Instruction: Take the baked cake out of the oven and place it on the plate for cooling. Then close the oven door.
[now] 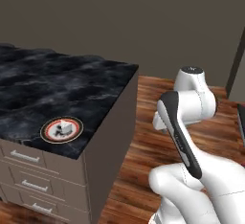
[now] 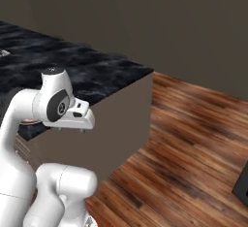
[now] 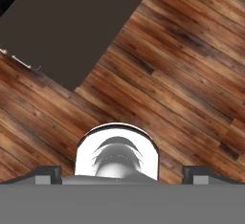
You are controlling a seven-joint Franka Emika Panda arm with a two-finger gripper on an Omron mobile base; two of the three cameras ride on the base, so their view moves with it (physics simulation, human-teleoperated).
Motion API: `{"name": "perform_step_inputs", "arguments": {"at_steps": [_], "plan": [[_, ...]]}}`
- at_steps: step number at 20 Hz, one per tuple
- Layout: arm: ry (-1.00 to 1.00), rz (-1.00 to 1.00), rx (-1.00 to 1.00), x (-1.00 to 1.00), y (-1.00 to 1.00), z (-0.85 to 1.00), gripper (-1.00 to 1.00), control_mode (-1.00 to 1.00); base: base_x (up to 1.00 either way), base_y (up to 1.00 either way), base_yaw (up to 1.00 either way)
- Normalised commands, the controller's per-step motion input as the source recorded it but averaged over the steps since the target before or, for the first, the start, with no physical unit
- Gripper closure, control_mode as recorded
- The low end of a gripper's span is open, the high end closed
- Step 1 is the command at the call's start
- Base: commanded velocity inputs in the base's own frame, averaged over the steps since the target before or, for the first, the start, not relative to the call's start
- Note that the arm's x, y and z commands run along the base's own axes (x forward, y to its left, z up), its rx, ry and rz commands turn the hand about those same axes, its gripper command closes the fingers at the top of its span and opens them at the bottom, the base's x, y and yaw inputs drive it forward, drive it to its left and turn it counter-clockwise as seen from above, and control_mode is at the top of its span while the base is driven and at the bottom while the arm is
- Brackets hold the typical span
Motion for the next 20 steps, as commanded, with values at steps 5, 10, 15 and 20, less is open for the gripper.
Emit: {"name": "perform_step_inputs", "arguments": {"at_steps": [5, 10, 15, 20], "plan": [[0.00, 0.00, 0.00, 0.00, 0.00, 0.00, -1.00, 1.00, -0.03, -1.00, -0.16], [0.00, 0.00, 0.00, 0.00, 0.00, 0.00, -1.00, 1.00, 0.55, -1.00, -0.39], [0.00, 0.00, 0.00, 0.00, 0.00, 0.00, -1.00, 1.00, 0.69, -0.87, -0.47], [0.00, 0.00, 0.00, 0.00, 0.00, 0.00, -1.00, 1.00, 0.63, -0.57, -0.41]]}}
